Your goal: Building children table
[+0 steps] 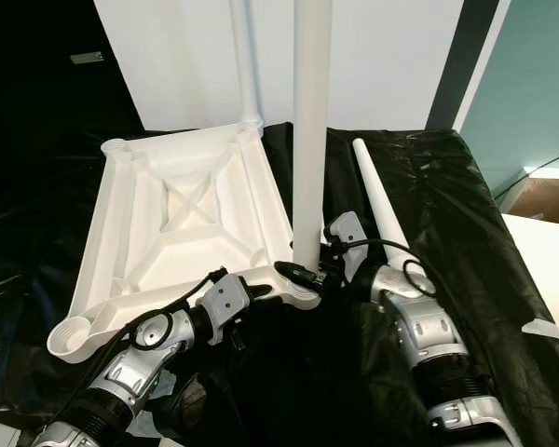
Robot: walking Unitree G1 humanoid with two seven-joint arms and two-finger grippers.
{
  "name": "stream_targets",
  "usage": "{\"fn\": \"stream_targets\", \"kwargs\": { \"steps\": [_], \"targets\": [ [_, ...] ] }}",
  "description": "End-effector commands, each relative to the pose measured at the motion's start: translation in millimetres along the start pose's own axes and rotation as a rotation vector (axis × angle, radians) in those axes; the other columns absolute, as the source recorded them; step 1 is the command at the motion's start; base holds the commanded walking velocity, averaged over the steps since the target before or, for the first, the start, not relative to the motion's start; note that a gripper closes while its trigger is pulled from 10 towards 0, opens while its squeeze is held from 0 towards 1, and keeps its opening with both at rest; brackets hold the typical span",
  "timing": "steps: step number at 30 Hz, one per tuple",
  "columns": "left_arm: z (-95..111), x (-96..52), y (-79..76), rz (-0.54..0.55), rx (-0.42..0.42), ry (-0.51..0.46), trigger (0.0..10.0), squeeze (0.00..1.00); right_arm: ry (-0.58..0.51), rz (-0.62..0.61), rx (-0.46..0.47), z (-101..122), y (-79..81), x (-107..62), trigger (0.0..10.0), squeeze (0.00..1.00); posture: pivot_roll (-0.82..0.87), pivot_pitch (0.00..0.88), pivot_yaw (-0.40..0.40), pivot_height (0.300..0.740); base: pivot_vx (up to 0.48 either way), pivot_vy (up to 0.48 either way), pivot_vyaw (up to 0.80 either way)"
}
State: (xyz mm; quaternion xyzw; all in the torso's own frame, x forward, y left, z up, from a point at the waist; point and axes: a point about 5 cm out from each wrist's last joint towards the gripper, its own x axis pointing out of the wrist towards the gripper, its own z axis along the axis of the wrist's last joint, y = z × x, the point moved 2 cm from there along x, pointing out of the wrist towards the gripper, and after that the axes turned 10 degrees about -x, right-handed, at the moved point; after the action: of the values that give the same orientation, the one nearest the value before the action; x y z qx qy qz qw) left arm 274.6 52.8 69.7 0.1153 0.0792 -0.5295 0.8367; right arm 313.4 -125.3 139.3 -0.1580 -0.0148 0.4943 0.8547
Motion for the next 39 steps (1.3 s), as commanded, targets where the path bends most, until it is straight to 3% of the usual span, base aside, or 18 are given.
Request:
{"fn": "stream_targets", "kwargs": {
  "steps": [1,6,7,9,10,11,14,19,22,23,24,25,28,29,30,34,35,39],
  "targets": [
    [-46,-8.9,-19.7,-0.096,-0.096,0.191,10.0,0.00,-0.019,0.090,0.025,1,8.1,0.9,0.0,0.00,0.05,0.000,0.028,0.740,0.000,0.000,0.00],
    [-45,-7.6,-20.0,-0.094,-0.097,0.187,10.0,0.00,0.000,0.015,0.041,-9,21.4,10.0,0.0,0.00,0.05,0.000,0.024,0.740,0.000,0.000,0.00],
    [-45,-7.4,-20.4,-0.094,-0.099,0.186,10.0,0.00,-0.078,-0.109,0.034,-4,26.1,16.7,0.0,0.00,0.05,0.000,0.023,0.740,0.000,0.000,0.00],
    [-45,-7.4,-20.4,-0.094,-0.099,0.186,10.0,0.00,-0.078,-0.109,0.034,-4,26.1,16.7,0.0,0.00,0.05,0.000,0.023,0.740,0.000,0.000,0.00],
    [-45,-6.9,-20.9,-0.094,-0.100,0.186,10.0,0.00,-0.164,-0.285,0.066,4,23.4,20.7,0.0,0.00,0.06,0.000,0.023,0.740,0.000,0.000,0.00],
    [-45,-6.9,-20.9,-0.094,-0.100,0.186,10.0,0.00,-0.164,-0.285,0.066,4,23.4,20.7,0.0,0.00,0.06,0.000,0.023,0.740,0.000,0.000,0.00],
    [-45,-7.5,-22.4,-0.099,-0.102,0.187,10.0,0.00,-0.214,-0.680,0.097,13,-1.8,15.3,0.0,0.00,0.06,0.000,0.028,0.740,0.000,0.000,0.00],
    [-46,-8.8,-23.4,-0.102,-0.102,0.190,10.0,0.00,-0.162,-0.802,0.065,10,-11.8,9.5,0.0,0.00,0.06,0.000,0.030,0.740,0.000,0.000,0.00],
    [-46,-9.4,-23.8,-0.103,-0.101,0.191,10.0,0.00,-0.114,-0.816,0.052,5,-8.3,12.8,0.0,0.00,0.06,0.000,0.031,0.740,0.000,0.000,0.00],
    [-46,-9.4,-23.8,-0.102,-0.100,0.190,10.0,0.00,-0.099,-0.785,0.053,3,-3.8,17.1,3.7,0.00,0.06,0.000,0.032,0.740,0.000,0.000,0.00],
    [-46,-9.4,-23.8,-0.102,-0.100,0.190,10.0,0.00,-0.099,-0.785,0.053,3,-3.8,17.1,3.7,0.00,0.06,0.000,0.032,0.740,0.000,0.000,0.00],
    [-46,-9.5,-23.6,-0.102,-0.099,0.190,10.0,0.00,-0.070,-0.710,0.053,-2,2.8,24.2,10.0,0.00,0.06,0.000,0.033,0.740,0.000,0.000,0.00],
    [-46,-9.7,-23.1,-0.101,-0.099,0.191,10.0,0.00,-0.035,-0.603,0.059,-8,11.5,32.0,10.0,0.00,0.06,0.000,0.034,0.740,0.000,0.000,0.00],
    [-46,-9.8,-22.3,-0.101,-0.098,0.192,10.0,0.00,-0.024,-0.570,0.053,-10,11.4,31.6,10.0,0.61,0.06,0.000,0.034,0.740,0.000,0.000,0.00],
    [-45,-9.8,-21.4,-0.100,-0.098,0.192,10.0,0.00,-0.022,-0.521,0.063,-11,10.9,30.8,10.0,1.00,0.06,0.000,0.034,0.740,0.000,0.000,0.00],
    [-45,-9.6,-19.9,-0.102,-0.096,0.194,10.0,0.00,0.003,-0.388,0.023,-11,2.5,23.9,10.0,1.00,0.06,0.000,0.039,0.740,0.000,0.000,0.00],
    [-45,-9.4,-19.6,-0.103,-0.095,0.195,10.0,0.00,0.006,-0.358,0.012,-10,-0.6,21.5,10.0,0.00,0.06,0.000,0.039,0.740,0.000,0.000,0.00],
    [-44,-8.5,-18.5,-0.104,-0.093,0.193,10.0,0.00,-0.013,-0.213,-0.032,-3,-4.5,12.5,10.0,0.00,0.05,0.000,0.042,0.740,0.000,0.000,0.00]
  ]
}}
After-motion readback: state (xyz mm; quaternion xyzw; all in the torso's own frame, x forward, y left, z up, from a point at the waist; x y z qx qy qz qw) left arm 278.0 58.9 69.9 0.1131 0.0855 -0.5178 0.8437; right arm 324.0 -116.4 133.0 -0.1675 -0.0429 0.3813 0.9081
